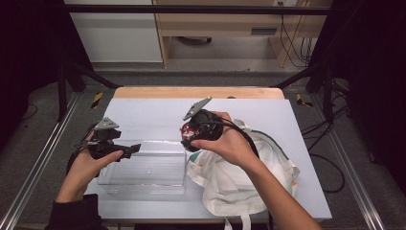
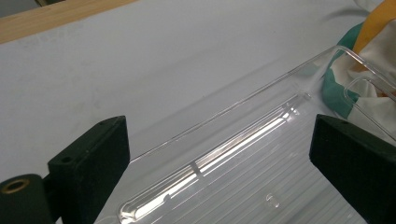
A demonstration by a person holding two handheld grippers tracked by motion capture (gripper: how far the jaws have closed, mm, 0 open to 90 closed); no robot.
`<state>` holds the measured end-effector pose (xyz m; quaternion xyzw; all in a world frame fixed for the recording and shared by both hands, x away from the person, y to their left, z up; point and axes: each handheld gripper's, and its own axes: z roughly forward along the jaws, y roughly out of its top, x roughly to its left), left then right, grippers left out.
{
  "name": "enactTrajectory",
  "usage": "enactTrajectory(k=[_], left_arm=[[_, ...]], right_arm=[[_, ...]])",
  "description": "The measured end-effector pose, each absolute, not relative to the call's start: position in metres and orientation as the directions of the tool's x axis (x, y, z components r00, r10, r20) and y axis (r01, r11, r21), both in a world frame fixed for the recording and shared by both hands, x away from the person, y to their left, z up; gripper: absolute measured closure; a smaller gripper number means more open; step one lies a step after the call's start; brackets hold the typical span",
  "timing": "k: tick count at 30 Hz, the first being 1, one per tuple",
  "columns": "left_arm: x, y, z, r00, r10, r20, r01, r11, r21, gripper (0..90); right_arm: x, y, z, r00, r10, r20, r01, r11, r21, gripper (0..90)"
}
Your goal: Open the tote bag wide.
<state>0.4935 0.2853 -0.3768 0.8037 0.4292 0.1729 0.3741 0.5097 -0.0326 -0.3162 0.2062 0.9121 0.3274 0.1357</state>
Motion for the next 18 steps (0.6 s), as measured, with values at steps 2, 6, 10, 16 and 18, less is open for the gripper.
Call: enactTrajectory(k=[2, 6, 10, 16, 18], left_arm=[[0.494, 0.287, -0.377, 0.574, 0.818, -0.05, 0.559, -0.347, 0.753, 4.9], [0.494, 0.292, -0.377, 0.562, 0.825, -0.057, 0.565, -0.333, 0.755, 4.6], [0.495, 0.293, -0.379, 0.554, 0.831, -0.057, 0.569, -0.328, 0.754, 4.7], [0.495, 0.291, -0.379, 0.55, 0.834, -0.048, 0.569, -0.331, 0.753, 4.7], [0.494, 0.29, -0.378, 0.556, 0.83, -0.048, 0.567, -0.336, 0.752, 4.7]], right_arm=[[0.51, -0.03, -0.317, -0.878, 0.467, -0.107, 0.291, 0.697, 0.656, 23.9], [0.51, -0.025, -0.317, -0.881, 0.463, -0.095, 0.289, 0.688, 0.666, 23.9], [0.51, -0.019, -0.32, -0.887, 0.451, -0.097, 0.283, 0.7, 0.656, 23.9], [0.512, -0.013, -0.324, -0.888, 0.449, -0.093, 0.283, 0.696, 0.66, 23.9], [0.512, -0.011, -0.325, -0.889, 0.449, -0.09, 0.284, 0.694, 0.662, 23.9]])
